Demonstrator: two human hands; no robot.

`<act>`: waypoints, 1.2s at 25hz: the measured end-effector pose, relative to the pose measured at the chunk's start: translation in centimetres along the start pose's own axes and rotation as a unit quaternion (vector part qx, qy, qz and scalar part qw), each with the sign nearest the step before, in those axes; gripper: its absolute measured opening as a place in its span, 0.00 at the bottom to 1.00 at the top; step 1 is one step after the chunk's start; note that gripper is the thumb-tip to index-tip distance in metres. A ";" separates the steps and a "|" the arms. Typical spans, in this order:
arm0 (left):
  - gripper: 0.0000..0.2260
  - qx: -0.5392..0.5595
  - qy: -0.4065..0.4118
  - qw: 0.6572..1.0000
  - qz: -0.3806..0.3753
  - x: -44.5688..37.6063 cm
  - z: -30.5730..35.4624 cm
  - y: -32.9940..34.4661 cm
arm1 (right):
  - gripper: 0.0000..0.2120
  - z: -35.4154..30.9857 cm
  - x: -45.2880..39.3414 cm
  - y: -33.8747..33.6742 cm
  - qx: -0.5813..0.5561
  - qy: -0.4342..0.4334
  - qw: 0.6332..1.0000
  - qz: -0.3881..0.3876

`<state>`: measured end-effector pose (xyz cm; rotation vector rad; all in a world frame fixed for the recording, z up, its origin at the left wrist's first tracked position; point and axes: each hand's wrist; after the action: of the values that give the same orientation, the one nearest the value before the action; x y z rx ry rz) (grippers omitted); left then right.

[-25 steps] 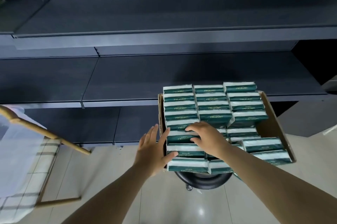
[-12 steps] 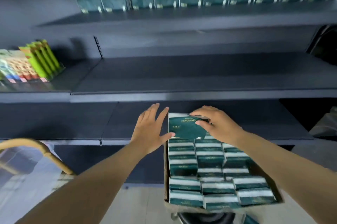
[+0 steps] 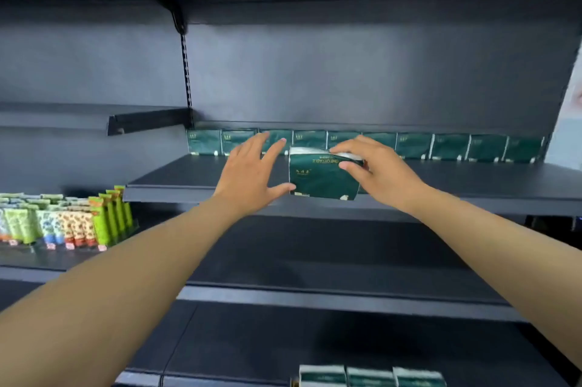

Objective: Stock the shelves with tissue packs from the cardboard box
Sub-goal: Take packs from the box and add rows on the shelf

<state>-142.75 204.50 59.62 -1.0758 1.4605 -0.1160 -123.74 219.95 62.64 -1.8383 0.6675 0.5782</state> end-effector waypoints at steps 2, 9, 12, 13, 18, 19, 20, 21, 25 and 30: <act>0.38 -0.007 -0.012 1.000 -0.004 -2.3 -2.5 1.9 | 0.12 1.3 -3.7 1.5 0.005 0.009 1.000 0.010; 0.39 -0.010 -0.042 0.997 -0.071 -9.5 -12.5 16.3 | 0.11 10.6 -16.8 11.9 0.012 0.074 0.997 0.032; 0.39 -0.030 -0.046 0.994 -0.093 -11.6 -16.4 22.9 | 0.11 15.0 -21.8 16.5 0.025 0.106 0.994 0.029; 0.40 -0.029 -0.049 0.994 -0.091 -12.6 -17.4 24.9 | 0.12 16.5 -23.3 17.7 0.029 0.114 0.993 0.023; 0.43 -0.056 0.023 0.998 -0.010 -16.8 -19.2 31.1 | 0.30 21.8 -26.8 21.1 0.157 0.097 0.982 -0.032; 0.44 -0.056 0.027 0.998 0.004 -17.3 -19.4 32.0 | 0.33 22.2 -27.0 21.8 0.187 0.091 0.978 -0.033; 0.45 -0.055 0.029 0.998 0.015 -17.5 -19.4 32.5 | 0.35 22.5 -27.1 22.5 0.205 0.079 0.975 -0.025; 0.46 -0.052 0.030 0.998 0.027 -17.7 -19.5 32.9 | 0.36 22.6 -27.3 23.1 0.221 0.065 0.973 -0.014; 0.47 -0.054 0.026 0.997 0.038 -18.0 -19.3 33.2 | 0.37 23.1 -27.7 23.9 0.269 0.033 0.963 -0.002; 0.47 -0.043 0.034 0.997 0.058 -17.8 -19.2 33.0 | 0.38 22.6 -27.0 23.5 0.275 0.045 0.960 0.006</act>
<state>-179.47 224.80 56.18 -1.0630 1.5974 -0.0079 -161.22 238.99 57.23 -1.3416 0.8070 0.2758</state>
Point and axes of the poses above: each hand's wrist, its own x-axis away from the middle knuckle, its own y-axis out of the palm, z = x × y, and after that the axes turned 9 degrees about -x, right-handed
